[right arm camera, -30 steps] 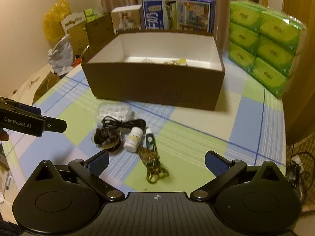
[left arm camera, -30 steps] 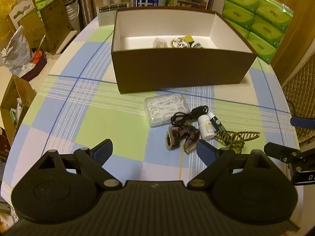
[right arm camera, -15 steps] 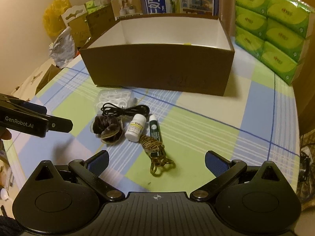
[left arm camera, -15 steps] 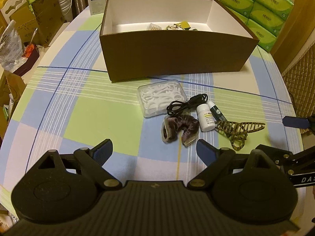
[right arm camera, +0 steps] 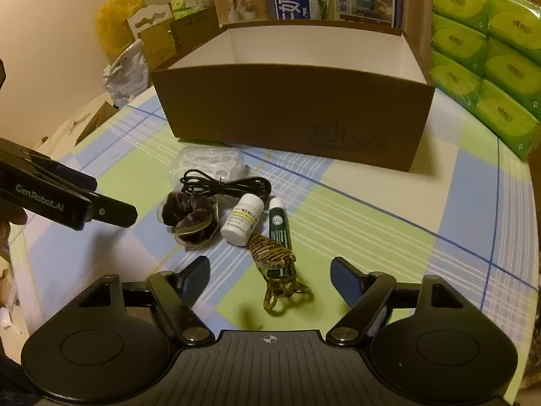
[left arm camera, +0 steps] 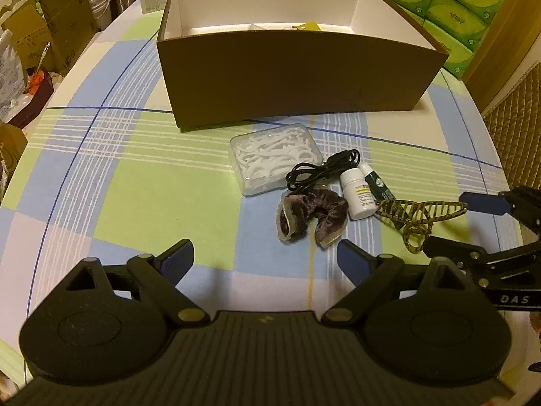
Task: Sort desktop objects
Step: 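Grasp the brown scrunchie with the left tool while the right tool grasps the gold claw clip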
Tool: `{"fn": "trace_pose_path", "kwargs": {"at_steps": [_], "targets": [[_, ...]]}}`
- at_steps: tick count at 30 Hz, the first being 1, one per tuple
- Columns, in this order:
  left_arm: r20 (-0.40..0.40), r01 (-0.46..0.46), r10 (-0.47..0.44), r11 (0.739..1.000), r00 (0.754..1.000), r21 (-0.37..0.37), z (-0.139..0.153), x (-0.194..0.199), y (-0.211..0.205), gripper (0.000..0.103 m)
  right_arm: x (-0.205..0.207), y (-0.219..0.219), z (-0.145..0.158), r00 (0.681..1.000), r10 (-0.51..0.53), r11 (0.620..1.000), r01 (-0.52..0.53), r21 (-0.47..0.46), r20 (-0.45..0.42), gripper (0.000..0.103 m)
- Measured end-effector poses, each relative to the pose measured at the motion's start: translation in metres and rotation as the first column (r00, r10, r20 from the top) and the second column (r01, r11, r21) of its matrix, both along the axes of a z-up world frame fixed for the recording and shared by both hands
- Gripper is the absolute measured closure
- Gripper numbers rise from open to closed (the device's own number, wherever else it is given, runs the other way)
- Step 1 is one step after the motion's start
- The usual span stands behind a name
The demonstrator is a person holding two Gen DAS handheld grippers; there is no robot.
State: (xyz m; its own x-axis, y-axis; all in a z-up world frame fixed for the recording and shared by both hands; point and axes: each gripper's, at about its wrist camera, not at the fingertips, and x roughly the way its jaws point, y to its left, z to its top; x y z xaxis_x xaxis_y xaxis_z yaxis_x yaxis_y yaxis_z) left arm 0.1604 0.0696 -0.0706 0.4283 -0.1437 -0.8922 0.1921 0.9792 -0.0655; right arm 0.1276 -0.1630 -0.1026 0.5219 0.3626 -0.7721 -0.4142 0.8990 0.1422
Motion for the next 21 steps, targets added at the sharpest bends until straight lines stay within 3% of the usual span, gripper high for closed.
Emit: {"fn": "trace_pose_path", "kwargs": {"at_steps": [13, 21], "targets": [[-0.023, 0.031, -0.031, 1.0, 0.999, -0.001, -0.014, 0.007, -0.005, 0.014, 0.009, 0.009, -0.025, 0.999, 0.03, 0.999, -0.03, -0.04, 0.009, 0.076], [-0.014, 0.091, -0.091, 0.996, 0.996, -0.016, -0.022, 0.006, -0.015, 0.02, -0.002, 0.003, -0.022, 1.0, 0.017, 0.999, -0.017, -0.05, -0.014, 0.079]]}}
